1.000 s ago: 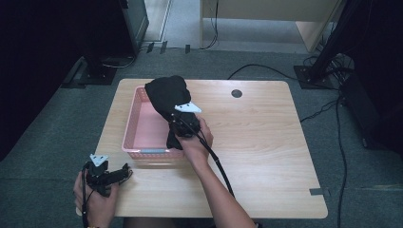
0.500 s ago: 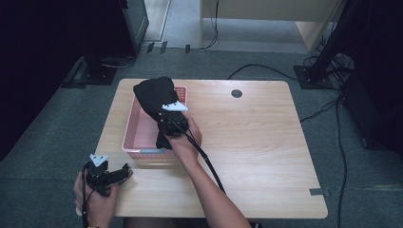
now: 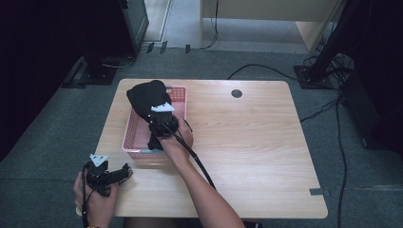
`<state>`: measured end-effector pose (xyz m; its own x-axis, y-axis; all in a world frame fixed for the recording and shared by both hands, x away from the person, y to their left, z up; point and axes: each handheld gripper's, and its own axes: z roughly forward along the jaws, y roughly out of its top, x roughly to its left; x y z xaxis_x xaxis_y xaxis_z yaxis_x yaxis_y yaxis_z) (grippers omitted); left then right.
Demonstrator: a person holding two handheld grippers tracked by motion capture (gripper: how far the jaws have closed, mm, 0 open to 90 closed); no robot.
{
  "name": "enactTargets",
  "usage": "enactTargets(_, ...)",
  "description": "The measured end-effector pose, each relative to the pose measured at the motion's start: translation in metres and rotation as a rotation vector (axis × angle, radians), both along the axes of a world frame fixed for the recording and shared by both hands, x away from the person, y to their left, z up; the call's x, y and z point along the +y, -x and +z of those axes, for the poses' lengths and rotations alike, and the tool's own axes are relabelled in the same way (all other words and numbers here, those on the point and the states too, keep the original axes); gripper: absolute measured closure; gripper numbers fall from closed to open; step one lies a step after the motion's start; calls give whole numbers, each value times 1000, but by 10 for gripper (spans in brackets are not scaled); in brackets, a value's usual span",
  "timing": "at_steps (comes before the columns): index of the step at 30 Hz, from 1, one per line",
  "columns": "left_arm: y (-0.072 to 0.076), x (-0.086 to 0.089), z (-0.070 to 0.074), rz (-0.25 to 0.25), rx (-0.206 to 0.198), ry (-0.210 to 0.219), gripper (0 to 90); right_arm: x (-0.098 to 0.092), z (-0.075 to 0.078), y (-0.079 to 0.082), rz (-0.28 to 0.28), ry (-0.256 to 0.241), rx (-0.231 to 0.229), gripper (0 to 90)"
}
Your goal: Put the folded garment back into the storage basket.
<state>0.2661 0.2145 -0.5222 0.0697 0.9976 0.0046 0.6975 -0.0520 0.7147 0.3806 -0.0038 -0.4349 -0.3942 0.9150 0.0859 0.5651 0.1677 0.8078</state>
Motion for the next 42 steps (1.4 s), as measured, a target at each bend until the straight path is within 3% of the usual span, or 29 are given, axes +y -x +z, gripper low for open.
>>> enactTargets(3, 0, 0, 0, 0, -1, 0, 0, 6, -4, -2, -26, 57, 2, 591)
enactTargets(18, 0, 0, 0, -1, 1, -1, 0, 18, -10, -14, -53, 112, 112, 580)
enactTargets(25, 0, 0, 0, -1, 1, 0, 0, 21, -11, -19, -57, 106, 163, 565)
enactTargets(35, 0, 0, 0, -1, 1, -1, 0, 22, -12, -19, -37, 105, 172, 478)
enactTargets(42, 0, 0, 0, -1, 1, -1, 0, 19, -11, -19, -21, 73, 166, 395)
